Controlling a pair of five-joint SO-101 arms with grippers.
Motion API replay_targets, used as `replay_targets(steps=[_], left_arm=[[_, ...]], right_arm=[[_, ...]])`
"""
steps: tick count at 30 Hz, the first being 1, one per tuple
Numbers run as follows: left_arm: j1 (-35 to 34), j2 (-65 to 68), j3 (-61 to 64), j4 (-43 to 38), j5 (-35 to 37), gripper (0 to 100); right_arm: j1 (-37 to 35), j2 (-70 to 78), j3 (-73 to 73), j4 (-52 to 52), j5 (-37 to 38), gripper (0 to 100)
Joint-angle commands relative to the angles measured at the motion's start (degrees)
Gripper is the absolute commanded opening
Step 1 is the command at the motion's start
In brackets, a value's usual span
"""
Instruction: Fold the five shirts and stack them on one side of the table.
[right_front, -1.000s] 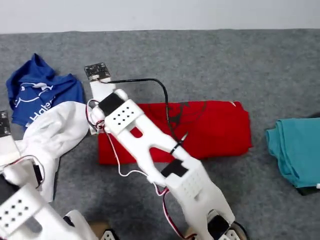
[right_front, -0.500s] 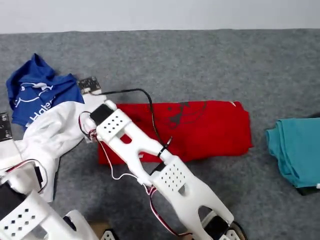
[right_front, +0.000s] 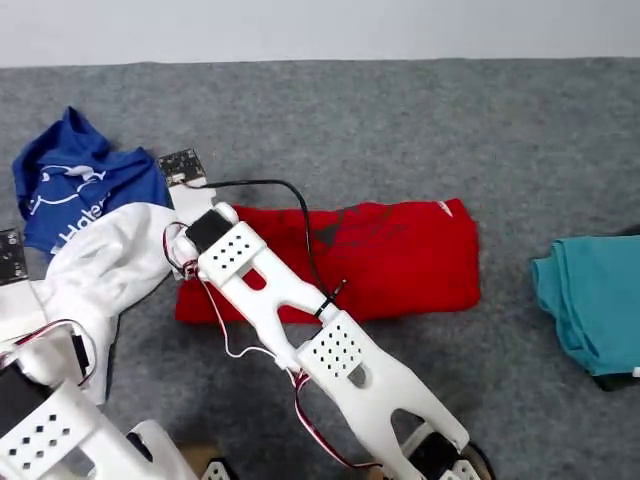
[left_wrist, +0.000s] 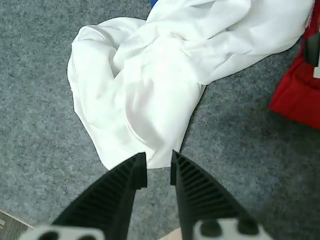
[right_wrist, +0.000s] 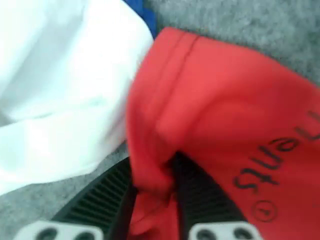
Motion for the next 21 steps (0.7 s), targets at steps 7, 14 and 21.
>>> replay_targets(steps=[7, 14, 21], left_arm=[[-0.09, -0.7, -0.22, -0.79, 0.09, 9], [-0.18, -0.79, -0.22, -0.79, 0.09, 9], [0.0, -0.79, -0.22, -0.79, 0.09, 9]], right_arm=[[0.13, 0.04, -8.44, 0.92, 1.05, 0.9], [1.01, -0.04, -16.26, 12.62, 1.14, 0.9], [5.93, -3.3, -20.22, 22.9, 3.43, 0.9]])
